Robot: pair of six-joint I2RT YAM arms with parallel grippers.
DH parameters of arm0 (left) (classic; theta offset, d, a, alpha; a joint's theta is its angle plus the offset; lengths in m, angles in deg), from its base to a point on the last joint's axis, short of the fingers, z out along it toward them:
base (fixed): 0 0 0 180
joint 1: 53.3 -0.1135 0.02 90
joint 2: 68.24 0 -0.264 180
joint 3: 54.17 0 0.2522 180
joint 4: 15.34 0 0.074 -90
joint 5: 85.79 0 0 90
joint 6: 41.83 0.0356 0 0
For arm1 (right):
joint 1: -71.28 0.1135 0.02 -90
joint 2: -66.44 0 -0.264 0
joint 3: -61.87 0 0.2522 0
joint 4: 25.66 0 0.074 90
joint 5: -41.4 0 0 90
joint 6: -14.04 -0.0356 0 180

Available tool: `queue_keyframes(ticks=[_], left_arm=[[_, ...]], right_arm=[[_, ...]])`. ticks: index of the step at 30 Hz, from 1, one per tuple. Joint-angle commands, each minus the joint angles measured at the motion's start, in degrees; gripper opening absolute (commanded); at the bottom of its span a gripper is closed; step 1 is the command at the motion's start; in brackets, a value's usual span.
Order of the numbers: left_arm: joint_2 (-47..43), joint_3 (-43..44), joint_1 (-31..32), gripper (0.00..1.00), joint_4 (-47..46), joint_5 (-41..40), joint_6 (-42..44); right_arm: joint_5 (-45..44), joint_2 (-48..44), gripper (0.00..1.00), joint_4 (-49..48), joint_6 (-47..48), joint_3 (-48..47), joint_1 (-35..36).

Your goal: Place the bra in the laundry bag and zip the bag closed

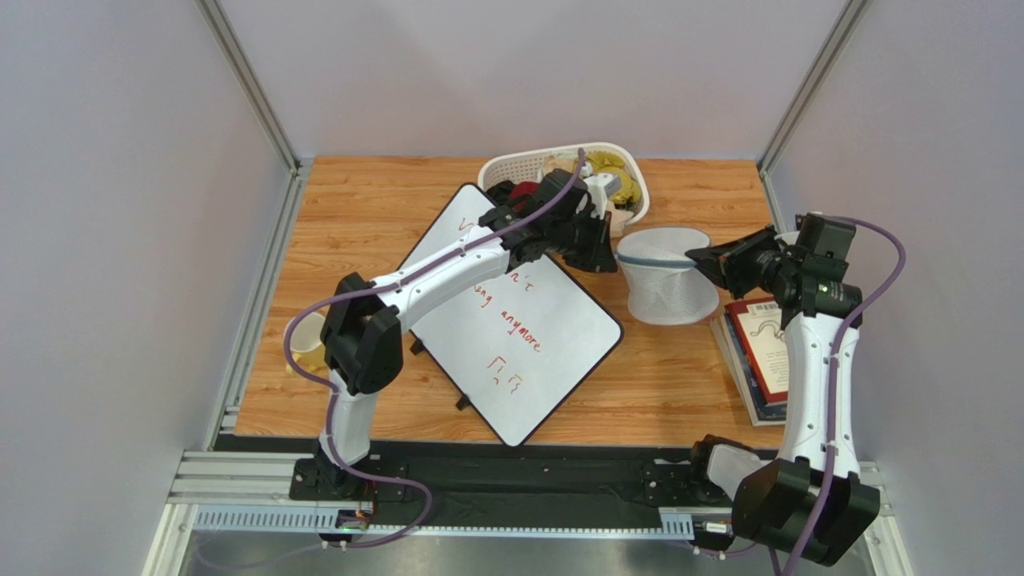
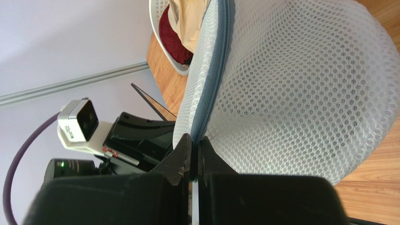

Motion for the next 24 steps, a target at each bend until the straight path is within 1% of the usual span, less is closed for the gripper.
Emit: queue_keyframes(ticks=[1,2,3,5,9,11,12,13,15,16,17,19,24], left_arm=[[-3.85,0.94,-2.63,0.0,0.69,3.55,4.99],[-3.67,1.64,-2.55,0.0,0.69,5.39,5.7],[-3.32,2.6,-2.55,0.0,0.17,9.32,5.27],[-2.97,3.31,-1.67,0.0,-1.76,12.51,4.48],[-0.16,8.22,1.32,0.0,-1.51,15.59,4.57],[1.16,9.81,2.55,0.0,-1.77,15.95,3.42],[2.38,10.78,2.73,0.0,-1.86,15.52,2.2],[3.09,11.13,2.82,0.0,-2.12,15.25,1.58],[5.02,12.27,2.99,0.0,-2.39,14.38,0.17],[5.64,12.72,2.9,0.0,-2.47,13.93,-0.88],[6.26,12.98,2.99,0.0,-2.74,13.93,-1.32],[7.58,13.6,2.9,0.0,-3.18,13.93,-2.55],[9.6,13.25,2.9,0.0,-4.32,14.02,-3.96]], right_arm=[[3.96,-0.02,0.0,-1.23,3.68,-4.36,-0.79],[4.05,0.33,0.0,-1.49,3.86,-4.62,-0.79],[4.57,0.68,0.0,-2.63,4.03,-4.63,-0.79],[6.76,2.53,0.0,-4.39,4.21,-4.71,-0.79],[8.44,7.44,0.0,-4.93,7.45,-7.51,-0.26],[7.22,11.57,0.03,-3.0,11.65,-9.45,1.14],[6.43,14.2,0.06,-0.99,13.07,-11.11,1.75],[4.33,15.35,0.19,0.16,14.31,-11.57,2.37],[2.13,17.2,0.34,1.66,16.51,-11.4,3.95],[-0.15,17.56,0.45,1.58,16.78,-10.09,4.31],[-1.13,17.65,0.5,1.58,17.13,-9.12,4.74],[-2.97,18.26,0.56,2.54,18.97,-7.54,4.84],[-8.6,16.78,0.59,7.11,22.57,-7.44,4.92]])
